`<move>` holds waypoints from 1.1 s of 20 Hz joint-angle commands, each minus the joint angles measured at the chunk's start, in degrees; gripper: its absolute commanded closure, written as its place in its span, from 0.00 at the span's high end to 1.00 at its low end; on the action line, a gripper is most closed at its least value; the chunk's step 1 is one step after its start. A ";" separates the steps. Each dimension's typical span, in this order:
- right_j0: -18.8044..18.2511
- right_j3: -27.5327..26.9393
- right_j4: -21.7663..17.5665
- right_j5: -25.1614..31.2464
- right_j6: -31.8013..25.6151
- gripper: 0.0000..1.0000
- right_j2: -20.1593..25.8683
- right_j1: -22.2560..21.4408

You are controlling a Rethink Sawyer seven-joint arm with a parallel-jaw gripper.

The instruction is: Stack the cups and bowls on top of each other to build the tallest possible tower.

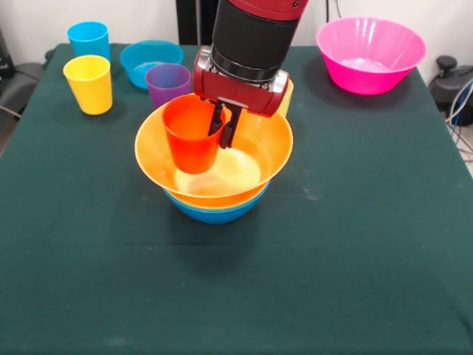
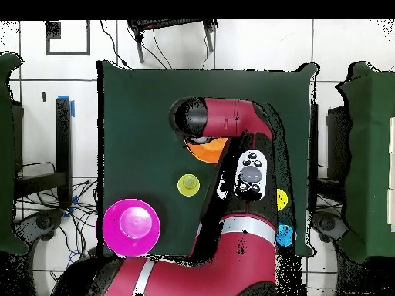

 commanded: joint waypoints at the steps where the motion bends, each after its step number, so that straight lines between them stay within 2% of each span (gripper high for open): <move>1: -0.06 0.99 2.79 0.99 4.75 0.00 6.00 -0.16; 12: 2.14 -0.60 4.37 0.88 6.24 0.00 4.76 1.09; 22: 2.43 -0.75 6.05 0.17 5.88 0.00 5.45 1.95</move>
